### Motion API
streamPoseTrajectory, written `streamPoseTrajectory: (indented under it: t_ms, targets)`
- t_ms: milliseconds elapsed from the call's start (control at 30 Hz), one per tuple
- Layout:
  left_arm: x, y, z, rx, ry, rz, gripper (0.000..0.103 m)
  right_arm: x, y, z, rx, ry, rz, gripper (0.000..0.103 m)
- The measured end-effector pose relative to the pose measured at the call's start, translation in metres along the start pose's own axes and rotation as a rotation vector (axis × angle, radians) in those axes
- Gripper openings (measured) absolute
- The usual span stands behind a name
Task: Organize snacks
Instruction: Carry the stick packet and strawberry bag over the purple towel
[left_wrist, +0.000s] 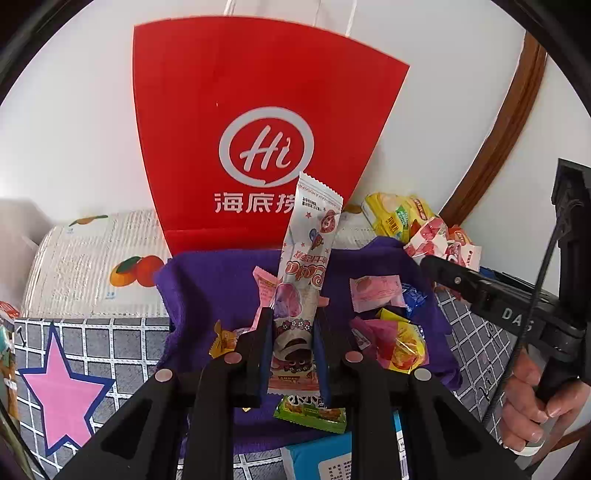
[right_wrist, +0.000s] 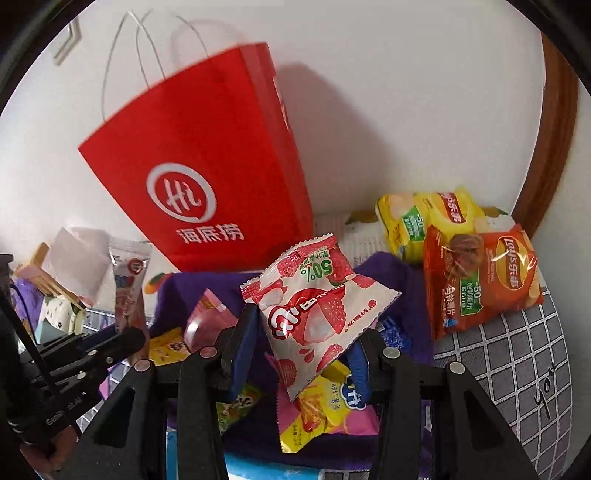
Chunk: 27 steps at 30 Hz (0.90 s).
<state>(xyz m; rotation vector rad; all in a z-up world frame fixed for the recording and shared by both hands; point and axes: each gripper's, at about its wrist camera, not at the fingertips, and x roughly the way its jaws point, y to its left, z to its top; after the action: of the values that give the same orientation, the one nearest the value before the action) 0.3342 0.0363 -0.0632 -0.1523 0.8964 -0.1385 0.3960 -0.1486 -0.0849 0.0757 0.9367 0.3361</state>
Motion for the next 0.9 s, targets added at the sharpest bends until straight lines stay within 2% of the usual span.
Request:
streamPoseTrajectory:
  t_ms: [167, 900]
  targets:
    - [0.004, 0.001, -0.002, 0.008, 0.013, 0.006, 0.019, 0.016, -0.002, -0.003, 0.008, 0.048, -0.010, 0.045]
    - [0.004, 0.000, -0.004, 0.019, 0.017, -0.017, 0.019, 0.038, -0.004, -0.006, 0.003, 0.133, -0.053, 0.046]
